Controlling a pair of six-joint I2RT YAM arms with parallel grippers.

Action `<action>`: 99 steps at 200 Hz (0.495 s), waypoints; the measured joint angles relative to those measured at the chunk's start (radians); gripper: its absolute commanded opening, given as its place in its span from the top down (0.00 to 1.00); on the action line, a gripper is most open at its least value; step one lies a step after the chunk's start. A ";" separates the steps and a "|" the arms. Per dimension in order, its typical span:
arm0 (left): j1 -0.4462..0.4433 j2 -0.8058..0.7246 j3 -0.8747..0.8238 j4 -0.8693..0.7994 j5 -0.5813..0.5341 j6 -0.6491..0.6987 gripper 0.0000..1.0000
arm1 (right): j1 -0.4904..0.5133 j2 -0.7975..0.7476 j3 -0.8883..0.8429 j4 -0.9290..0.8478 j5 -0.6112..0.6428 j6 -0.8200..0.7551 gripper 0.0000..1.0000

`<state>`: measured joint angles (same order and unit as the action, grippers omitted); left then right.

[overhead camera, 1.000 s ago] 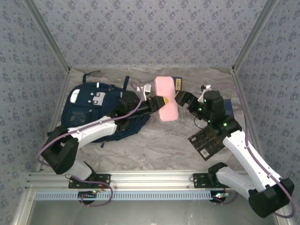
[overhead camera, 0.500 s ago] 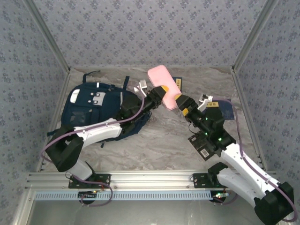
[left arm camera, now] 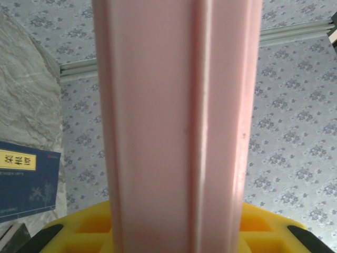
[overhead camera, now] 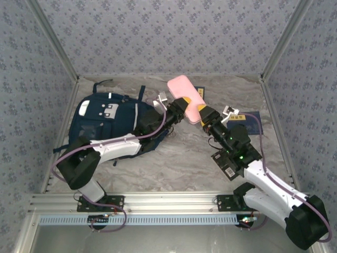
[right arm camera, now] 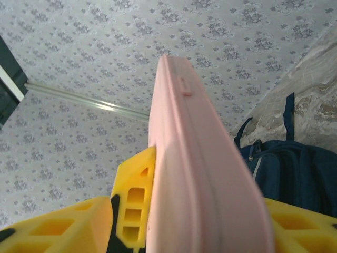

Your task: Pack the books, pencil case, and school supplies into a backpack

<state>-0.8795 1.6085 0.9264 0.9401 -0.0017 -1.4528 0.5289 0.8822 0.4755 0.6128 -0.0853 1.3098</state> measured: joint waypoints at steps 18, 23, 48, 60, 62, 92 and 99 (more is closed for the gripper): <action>0.000 0.005 0.000 0.005 0.000 -0.005 0.75 | 0.001 0.018 0.000 0.020 0.000 0.008 0.42; 0.000 0.006 0.000 0.006 0.000 -0.006 0.75 | 0.002 0.023 0.000 0.022 0.000 0.011 0.43; -0.002 0.016 0.000 0.011 -0.004 -0.012 0.75 | 0.004 0.043 0.000 0.028 0.000 0.023 0.49; -0.005 0.019 0.000 0.015 -0.008 -0.015 0.75 | 0.007 0.053 0.000 0.035 0.001 0.031 0.54; -0.006 0.019 0.000 0.016 -0.007 -0.014 0.75 | 0.008 0.055 0.000 0.035 0.001 0.031 0.55; -0.013 0.025 0.000 0.033 -0.010 -0.017 0.74 | 0.015 0.068 0.000 0.049 0.003 0.043 0.60; -0.013 0.026 0.000 0.035 -0.009 -0.019 0.74 | 0.015 0.068 0.000 0.050 0.003 0.046 0.60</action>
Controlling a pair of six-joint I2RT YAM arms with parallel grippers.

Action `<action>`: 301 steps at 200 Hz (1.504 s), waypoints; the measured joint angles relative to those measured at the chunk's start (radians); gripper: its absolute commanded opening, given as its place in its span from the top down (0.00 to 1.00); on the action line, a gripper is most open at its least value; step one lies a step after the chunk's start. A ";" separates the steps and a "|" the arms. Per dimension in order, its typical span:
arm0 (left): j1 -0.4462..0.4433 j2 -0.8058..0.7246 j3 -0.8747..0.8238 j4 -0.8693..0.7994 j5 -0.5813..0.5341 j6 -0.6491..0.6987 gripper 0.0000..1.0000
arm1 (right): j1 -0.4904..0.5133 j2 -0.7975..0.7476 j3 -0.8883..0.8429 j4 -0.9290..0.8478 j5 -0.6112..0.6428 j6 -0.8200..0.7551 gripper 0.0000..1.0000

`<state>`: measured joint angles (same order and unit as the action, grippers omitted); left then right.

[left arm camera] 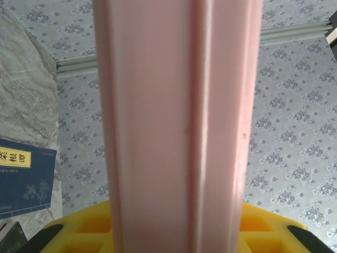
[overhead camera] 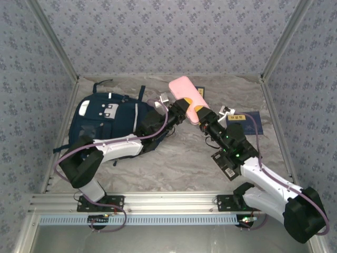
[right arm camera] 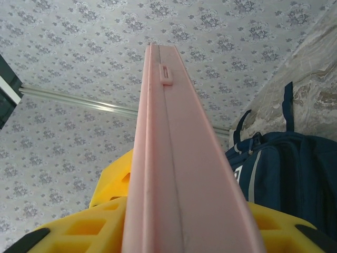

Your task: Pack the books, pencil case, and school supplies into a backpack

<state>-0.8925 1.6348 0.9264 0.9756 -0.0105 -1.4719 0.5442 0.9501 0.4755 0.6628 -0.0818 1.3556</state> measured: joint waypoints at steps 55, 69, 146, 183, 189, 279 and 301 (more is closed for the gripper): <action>0.000 0.004 -0.003 0.005 -0.003 0.001 0.45 | 0.002 -0.008 -0.007 0.004 0.005 0.010 0.64; 0.000 0.002 -0.012 0.000 -0.003 0.014 0.41 | 0.001 -0.018 -0.017 -0.012 0.007 0.010 0.64; 0.135 -0.301 -0.154 -0.505 0.040 0.349 0.35 | -0.079 -0.178 -0.036 -0.288 0.006 -0.066 0.70; 0.165 -0.452 -0.020 -0.969 -0.059 0.687 0.34 | -0.085 -0.224 -0.069 -0.399 -0.020 -0.125 0.68; 0.181 -0.471 -0.014 -1.019 -0.077 0.727 0.34 | -0.085 -0.226 -0.073 -0.415 -0.027 -0.135 0.68; 0.530 -0.226 0.007 -1.228 0.074 0.906 0.41 | -0.085 -0.226 -0.080 -0.497 -0.097 -0.194 0.68; 0.530 -0.134 0.055 -1.243 0.135 0.927 0.44 | -0.085 -0.226 -0.080 -0.519 -0.115 -0.197 0.68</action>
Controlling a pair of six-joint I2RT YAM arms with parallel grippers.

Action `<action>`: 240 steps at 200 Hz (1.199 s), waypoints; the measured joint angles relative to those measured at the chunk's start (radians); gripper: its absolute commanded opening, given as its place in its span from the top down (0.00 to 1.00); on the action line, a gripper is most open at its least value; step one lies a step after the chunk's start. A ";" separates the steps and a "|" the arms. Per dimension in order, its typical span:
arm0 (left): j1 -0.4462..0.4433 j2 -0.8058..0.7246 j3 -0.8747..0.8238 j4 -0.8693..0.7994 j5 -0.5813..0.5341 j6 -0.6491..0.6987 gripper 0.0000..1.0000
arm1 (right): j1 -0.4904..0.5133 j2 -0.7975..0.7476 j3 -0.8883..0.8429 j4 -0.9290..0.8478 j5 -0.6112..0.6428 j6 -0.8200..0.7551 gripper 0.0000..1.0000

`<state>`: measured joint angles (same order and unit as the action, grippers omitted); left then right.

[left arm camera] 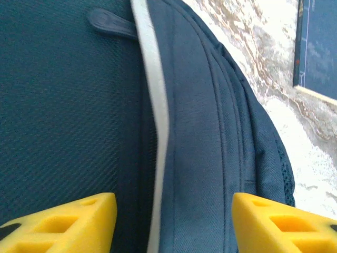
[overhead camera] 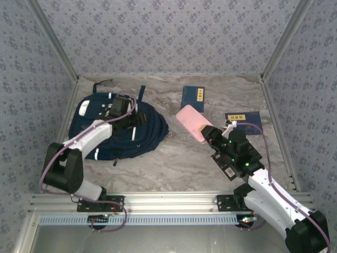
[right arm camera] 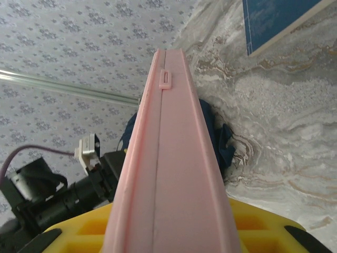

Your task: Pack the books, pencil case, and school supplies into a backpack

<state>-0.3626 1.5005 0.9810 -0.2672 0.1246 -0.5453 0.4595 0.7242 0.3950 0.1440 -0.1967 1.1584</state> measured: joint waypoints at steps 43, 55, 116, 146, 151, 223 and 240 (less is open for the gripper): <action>0.000 0.043 0.042 0.002 0.054 0.032 0.59 | 0.000 0.000 -0.008 -0.006 -0.014 -0.001 0.68; 0.001 0.057 0.051 0.000 0.060 0.035 0.62 | 0.000 0.000 -0.013 -0.006 -0.014 0.000 0.67; 0.001 0.172 0.134 -0.068 0.032 0.087 0.86 | -0.003 -0.001 -0.023 -0.006 -0.027 0.000 0.68; 0.002 0.202 0.175 -0.116 0.024 0.127 1.00 | -0.009 -0.029 -0.031 -0.016 -0.029 0.000 0.68; 0.001 0.203 0.182 -0.126 0.024 0.137 1.00 | -0.011 -0.037 -0.031 -0.023 -0.029 -0.001 0.68; -0.156 0.204 0.401 -0.362 0.003 0.309 1.00 | -0.077 -0.153 0.028 -0.305 0.014 -0.120 0.68; -0.200 0.201 0.450 -0.402 0.027 0.333 1.00 | -0.092 -0.182 0.056 -0.366 0.040 -0.149 0.68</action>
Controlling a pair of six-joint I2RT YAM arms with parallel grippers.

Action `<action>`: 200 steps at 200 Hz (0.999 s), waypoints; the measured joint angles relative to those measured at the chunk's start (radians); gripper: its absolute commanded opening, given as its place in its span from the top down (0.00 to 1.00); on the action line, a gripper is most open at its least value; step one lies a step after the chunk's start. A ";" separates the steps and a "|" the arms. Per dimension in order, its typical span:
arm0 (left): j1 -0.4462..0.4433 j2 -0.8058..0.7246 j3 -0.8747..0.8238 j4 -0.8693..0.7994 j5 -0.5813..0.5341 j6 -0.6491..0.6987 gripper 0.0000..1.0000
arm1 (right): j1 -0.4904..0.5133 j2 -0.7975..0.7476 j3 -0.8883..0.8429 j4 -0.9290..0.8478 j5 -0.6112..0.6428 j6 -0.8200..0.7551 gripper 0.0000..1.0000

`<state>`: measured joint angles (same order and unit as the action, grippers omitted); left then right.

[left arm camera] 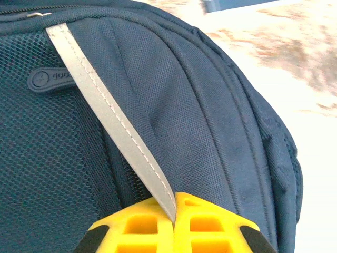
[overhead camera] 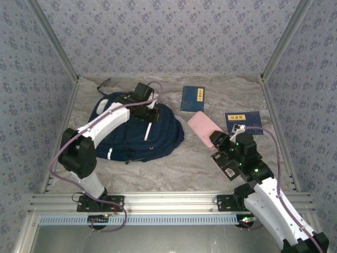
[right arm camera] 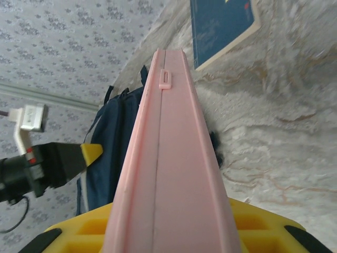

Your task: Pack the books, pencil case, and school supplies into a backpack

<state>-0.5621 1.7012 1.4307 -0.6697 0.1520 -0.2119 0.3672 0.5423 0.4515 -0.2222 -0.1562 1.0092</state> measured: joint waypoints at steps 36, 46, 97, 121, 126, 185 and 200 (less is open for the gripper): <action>-0.037 -0.073 0.032 -0.067 0.083 0.034 1.00 | -0.019 -0.047 0.076 -0.129 0.065 -0.071 0.68; -0.035 -0.109 0.034 -0.087 0.096 0.045 1.00 | -0.021 -0.054 0.098 -0.159 0.082 -0.087 0.68; -0.008 -0.287 0.047 -0.170 0.153 0.110 1.00 | -0.023 -0.070 0.169 -0.227 0.105 -0.129 0.67; 0.019 -0.300 0.057 -0.176 0.221 0.115 1.00 | -0.023 -0.068 0.171 -0.231 0.069 -0.136 0.67; 0.026 -0.300 0.060 -0.176 0.235 0.114 1.00 | -0.023 -0.068 0.171 -0.234 0.061 -0.137 0.66; 0.138 -0.303 0.067 -0.134 0.392 0.055 1.00 | -0.023 -0.075 0.174 -0.280 -0.058 -0.158 0.66; 0.170 -0.312 0.058 -0.093 0.426 0.024 1.00 | -0.023 -0.078 0.174 -0.280 -0.107 -0.158 0.66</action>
<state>-0.3923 1.3888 1.4883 -0.7631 0.5785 -0.1883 0.3447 0.4641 0.6254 -0.5018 -0.2630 0.8513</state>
